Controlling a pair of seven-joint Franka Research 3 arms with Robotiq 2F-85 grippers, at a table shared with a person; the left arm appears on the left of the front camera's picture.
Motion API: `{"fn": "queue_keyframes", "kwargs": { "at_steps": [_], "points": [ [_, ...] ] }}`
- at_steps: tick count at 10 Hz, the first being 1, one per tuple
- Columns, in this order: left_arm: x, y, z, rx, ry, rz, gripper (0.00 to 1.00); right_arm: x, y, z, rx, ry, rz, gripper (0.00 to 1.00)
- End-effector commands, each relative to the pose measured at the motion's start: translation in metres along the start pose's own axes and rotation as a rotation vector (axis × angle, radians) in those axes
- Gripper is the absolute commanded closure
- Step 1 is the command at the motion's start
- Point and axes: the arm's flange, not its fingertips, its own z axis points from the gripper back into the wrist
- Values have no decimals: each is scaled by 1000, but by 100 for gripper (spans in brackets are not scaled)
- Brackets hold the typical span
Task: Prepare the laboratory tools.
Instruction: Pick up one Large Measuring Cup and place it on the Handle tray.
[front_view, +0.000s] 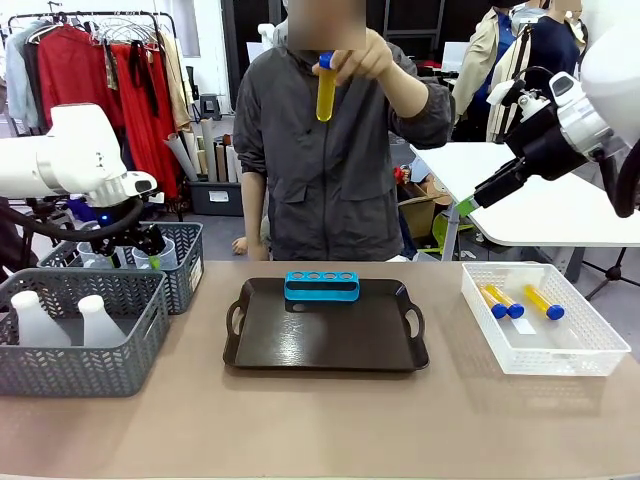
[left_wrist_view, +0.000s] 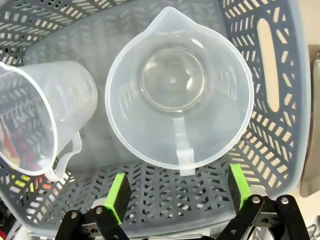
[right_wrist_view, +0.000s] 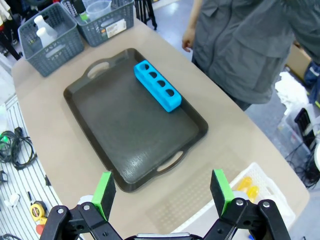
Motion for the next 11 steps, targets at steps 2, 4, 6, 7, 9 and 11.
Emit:
{"fn": "queue_keyframes", "kwargs": {
  "at_steps": [2,4,6,7,9,11],
  "points": [
    [6,5,-4,20,-24,-39,0,1,-2,0,19,-19,-3,0],
    [9,3,-12,36,-42,-55,0,1,-2,0,19,-19,-3,0],
    [11,1,-19,50,-37,-62,0,1,-2,0,19,-19,-3,0],
    [12,0,-22,65,-40,-68,5,1,-2,0,19,-19,-3,0],
    [11,-1,-21,73,-41,-66,45,1,-2,0,19,-19,-3,0],
    [11,-3,-21,66,-45,-70,84,1,-2,0,19,-19,-3,0]
  ]
}}
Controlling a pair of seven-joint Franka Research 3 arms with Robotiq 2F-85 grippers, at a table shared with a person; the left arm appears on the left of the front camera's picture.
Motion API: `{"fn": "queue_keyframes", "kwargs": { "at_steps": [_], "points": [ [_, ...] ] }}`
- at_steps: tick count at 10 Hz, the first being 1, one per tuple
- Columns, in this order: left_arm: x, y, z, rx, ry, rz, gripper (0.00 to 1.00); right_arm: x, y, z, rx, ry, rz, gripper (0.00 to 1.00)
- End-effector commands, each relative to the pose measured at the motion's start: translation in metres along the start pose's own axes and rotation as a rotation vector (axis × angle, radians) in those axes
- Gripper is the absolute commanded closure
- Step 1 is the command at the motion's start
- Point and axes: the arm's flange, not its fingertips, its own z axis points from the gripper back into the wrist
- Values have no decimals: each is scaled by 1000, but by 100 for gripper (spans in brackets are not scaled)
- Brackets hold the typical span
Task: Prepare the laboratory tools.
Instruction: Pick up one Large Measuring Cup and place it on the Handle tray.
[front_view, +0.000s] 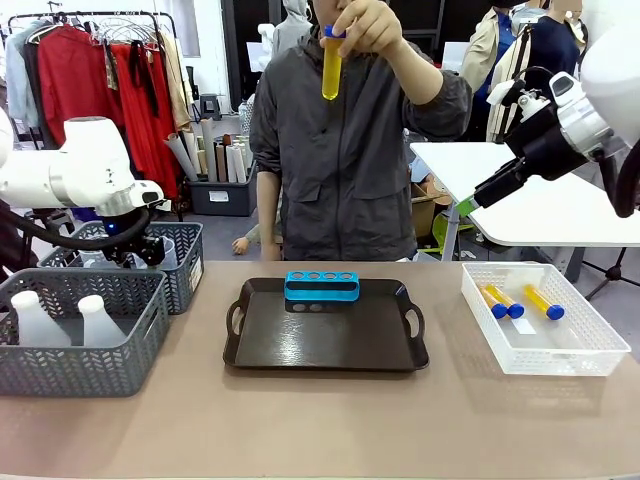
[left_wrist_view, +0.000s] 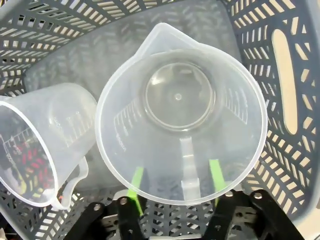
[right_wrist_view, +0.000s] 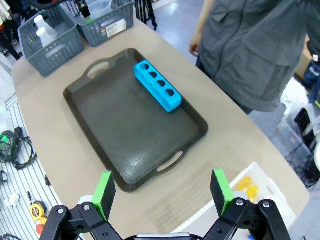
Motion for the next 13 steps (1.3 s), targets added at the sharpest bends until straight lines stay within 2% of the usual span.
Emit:
{"fn": "queue_keyframes", "kwargs": {
  "at_steps": [1,7,10,13],
  "points": [
    [-1,-2,4,12,-14,-10,100,1,-2,0,19,-20,-3,0],
    [-8,-6,22,-41,-8,-14,100,1,-2,0,19,-20,-3,0],
    [-14,-23,88,-65,-87,-68,100,1,-2,0,19,-20,-3,0],
    [-26,-55,156,-13,-125,-180,100,1,-2,0,19,-20,-3,0]
  ]
}}
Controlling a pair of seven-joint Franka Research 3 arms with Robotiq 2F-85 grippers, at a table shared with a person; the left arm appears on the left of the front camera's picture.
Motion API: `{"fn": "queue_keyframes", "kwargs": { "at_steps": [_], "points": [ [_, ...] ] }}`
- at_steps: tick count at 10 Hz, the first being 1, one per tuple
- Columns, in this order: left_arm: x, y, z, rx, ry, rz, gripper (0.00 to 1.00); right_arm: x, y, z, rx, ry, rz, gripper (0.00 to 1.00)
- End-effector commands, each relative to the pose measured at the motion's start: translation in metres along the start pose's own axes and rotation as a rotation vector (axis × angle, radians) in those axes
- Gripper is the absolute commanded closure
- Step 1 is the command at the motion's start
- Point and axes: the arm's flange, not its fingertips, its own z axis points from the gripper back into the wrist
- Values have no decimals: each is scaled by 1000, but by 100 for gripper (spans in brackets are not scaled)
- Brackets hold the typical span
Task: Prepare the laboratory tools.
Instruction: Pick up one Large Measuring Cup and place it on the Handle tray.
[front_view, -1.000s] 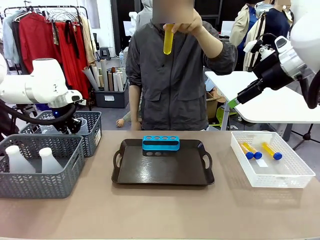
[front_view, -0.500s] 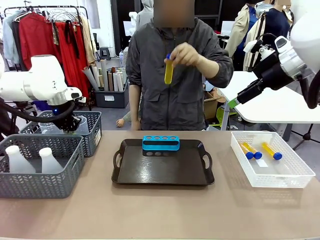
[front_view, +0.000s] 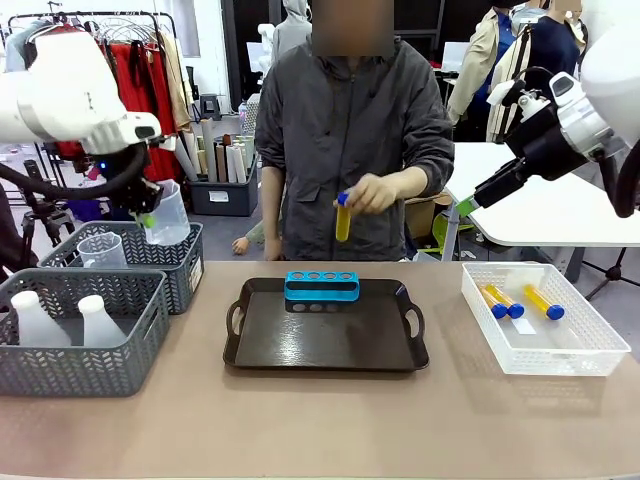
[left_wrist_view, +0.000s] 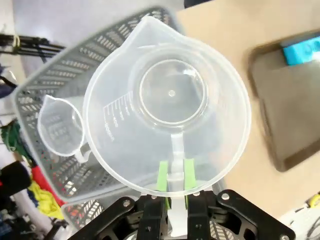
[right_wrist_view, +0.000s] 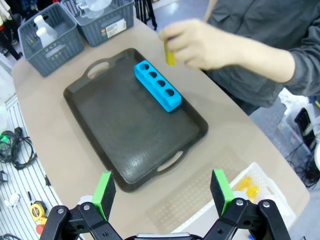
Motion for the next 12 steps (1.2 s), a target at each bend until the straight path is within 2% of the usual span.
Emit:
{"fn": "queue_keyframes", "kwargs": {
  "at_steps": [1,3,5,8,10,11,12],
  "points": [
    [-4,-14,22,27,-2,-69,100,1,-1,0,19,-20,-3,0],
    [-3,-48,63,118,-78,-124,100,1,-1,0,19,-20,-3,0],
    [-6,-84,104,169,-93,-192,100,1,-1,0,19,-20,-3,0],
    [-10,-124,135,213,-123,-265,100,1,-1,0,19,-20,-3,0],
    [-14,-137,150,198,-135,-300,100,1,-1,0,19,-20,-3,0],
    [-18,-139,148,193,-162,-178,100,1,-1,0,19,-20,-3,0],
    [-12,-141,145,190,-140,-300,100,1,-1,0,19,-20,-3,0]
  ]
}}
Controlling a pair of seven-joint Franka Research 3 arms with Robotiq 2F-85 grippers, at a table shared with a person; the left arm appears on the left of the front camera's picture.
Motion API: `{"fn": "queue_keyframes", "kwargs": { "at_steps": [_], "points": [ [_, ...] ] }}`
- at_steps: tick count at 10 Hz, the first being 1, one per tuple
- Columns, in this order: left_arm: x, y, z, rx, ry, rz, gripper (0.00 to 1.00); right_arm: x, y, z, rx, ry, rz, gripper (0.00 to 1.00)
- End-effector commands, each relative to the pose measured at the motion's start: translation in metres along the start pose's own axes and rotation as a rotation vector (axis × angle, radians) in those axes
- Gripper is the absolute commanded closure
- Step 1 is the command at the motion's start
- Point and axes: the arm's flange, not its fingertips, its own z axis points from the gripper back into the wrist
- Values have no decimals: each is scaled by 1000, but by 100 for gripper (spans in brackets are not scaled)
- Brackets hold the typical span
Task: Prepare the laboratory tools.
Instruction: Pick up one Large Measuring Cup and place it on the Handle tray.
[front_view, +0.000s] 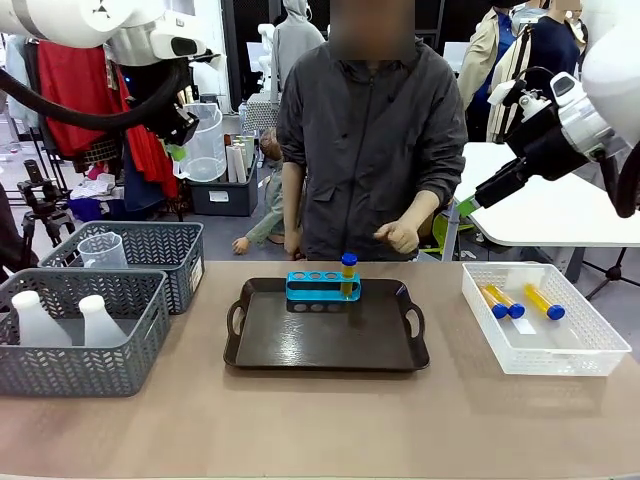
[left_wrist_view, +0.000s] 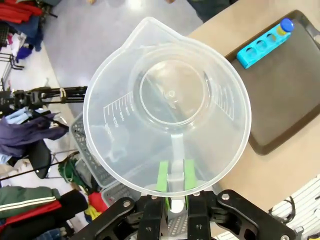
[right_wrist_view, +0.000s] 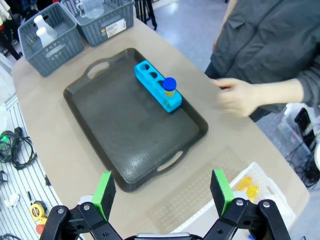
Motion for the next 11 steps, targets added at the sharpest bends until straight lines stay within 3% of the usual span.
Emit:
{"fn": "queue_keyframes", "kwargs": {
  "at_steps": [1,6,9,11],
  "points": [
    [0,1,-4,-1,5,-37,100,1,-1,0,19,-20,-3,0],
    [1,0,-7,-5,10,-22,100,1,-1,0,19,-20,-3,0],
    [38,-46,34,-40,50,-305,100,1,-1,0,19,-20,-3,0],
    [68,-74,35,-28,77,-432,100,1,-1,0,19,-20,-3,0]
  ]
}}
